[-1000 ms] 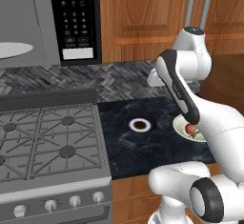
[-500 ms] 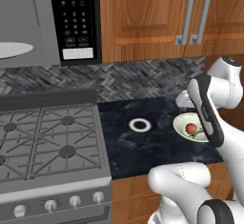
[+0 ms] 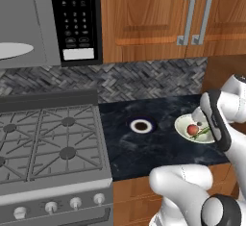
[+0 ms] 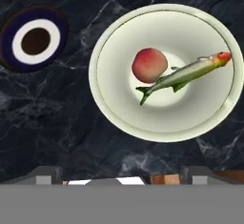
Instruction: Remove the peach from the bowl and place it on the small plate. Then place the bowl with only the fish in the microwave, close the door, and press the start button to microwave the fish.
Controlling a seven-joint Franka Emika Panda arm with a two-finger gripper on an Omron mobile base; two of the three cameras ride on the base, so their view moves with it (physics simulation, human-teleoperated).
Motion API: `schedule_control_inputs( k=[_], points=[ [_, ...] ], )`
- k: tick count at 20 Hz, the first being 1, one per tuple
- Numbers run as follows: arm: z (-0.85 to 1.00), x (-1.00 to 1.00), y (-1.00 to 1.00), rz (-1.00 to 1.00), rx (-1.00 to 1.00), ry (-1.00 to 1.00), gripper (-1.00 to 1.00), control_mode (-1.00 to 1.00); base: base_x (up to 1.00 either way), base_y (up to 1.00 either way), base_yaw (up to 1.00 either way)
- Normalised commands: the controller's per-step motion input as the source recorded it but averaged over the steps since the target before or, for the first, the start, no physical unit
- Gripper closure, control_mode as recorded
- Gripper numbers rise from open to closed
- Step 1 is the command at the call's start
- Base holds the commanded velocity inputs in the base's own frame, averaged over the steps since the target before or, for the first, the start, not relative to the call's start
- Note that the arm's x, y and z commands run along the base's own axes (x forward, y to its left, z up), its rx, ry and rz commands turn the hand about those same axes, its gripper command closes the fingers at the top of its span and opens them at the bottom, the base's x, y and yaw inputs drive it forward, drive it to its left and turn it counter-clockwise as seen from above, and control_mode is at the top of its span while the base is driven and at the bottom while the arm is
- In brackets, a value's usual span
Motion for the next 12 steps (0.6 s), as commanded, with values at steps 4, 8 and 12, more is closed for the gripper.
schedule_control_inputs(
  k=[4,8,12],
  points=[
    [-0.02,0.58,-0.14,0.05,-0.01,0.09,-1.0,-1.0,0.0,0.0,0.0],
    [-0.26,0.63,-0.04,0.1,0.0,0.07,-1.0,-1.0,0.0,0.0,0.0],
    [-0.63,0.32,-0.06,0.08,0.0,0.03,-1.0,-1.0,0.0,0.0,0.0]
  ],
)
